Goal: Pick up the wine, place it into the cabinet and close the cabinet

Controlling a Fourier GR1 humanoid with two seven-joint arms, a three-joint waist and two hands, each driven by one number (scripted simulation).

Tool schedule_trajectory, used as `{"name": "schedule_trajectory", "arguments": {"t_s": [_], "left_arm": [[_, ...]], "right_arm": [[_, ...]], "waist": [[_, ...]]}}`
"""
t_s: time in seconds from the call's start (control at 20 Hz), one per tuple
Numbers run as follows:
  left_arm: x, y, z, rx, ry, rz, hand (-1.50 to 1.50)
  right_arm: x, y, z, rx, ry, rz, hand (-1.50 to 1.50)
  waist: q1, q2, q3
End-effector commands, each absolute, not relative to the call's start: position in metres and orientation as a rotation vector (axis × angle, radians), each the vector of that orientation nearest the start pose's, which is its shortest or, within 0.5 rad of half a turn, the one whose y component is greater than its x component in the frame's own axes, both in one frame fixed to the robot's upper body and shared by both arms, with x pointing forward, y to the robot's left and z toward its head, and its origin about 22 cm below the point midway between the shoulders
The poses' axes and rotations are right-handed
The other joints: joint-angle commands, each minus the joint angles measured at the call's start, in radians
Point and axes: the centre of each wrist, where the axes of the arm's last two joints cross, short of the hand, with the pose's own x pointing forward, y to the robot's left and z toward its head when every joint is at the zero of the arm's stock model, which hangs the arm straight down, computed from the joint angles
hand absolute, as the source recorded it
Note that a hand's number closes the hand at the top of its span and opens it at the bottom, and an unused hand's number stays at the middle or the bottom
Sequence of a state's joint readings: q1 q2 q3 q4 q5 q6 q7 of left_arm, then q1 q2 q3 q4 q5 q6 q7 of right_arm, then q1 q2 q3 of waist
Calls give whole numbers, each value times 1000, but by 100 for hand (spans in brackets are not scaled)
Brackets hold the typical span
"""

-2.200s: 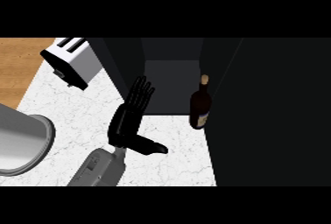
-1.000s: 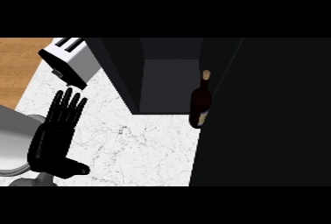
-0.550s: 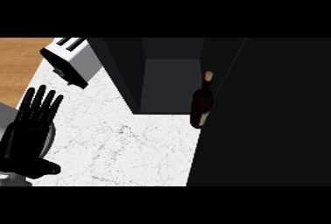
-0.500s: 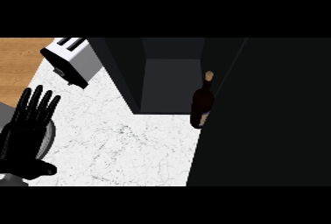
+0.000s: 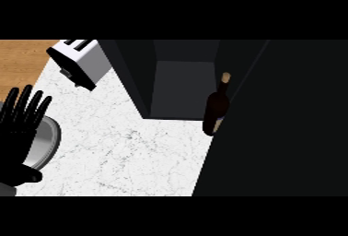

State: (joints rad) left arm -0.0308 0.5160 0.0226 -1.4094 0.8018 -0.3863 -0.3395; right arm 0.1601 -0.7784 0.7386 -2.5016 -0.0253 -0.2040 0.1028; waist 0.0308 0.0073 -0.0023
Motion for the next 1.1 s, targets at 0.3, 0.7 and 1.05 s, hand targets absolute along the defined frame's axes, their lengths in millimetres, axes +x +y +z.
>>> {"name": "schedule_trajectory", "arguments": {"t_s": [0.3, 0.7, 1.05], "left_arm": [[252, 374, 31, -491, -1843, 80, -150], [258, 384, 32, -478, -1828, 68, -150], [251, 387, 26, -453, -1830, 101, -150]], "right_arm": [[98, -153, 176, 650, -1806, 695, 150], [153, -94, 191, 598, -1821, 711, 150], [198, -25, 226, 547, -1798, 668, 150]], "waist": [[46, 4, -8], [37, -1, -6], [18, -5, -1]]}}
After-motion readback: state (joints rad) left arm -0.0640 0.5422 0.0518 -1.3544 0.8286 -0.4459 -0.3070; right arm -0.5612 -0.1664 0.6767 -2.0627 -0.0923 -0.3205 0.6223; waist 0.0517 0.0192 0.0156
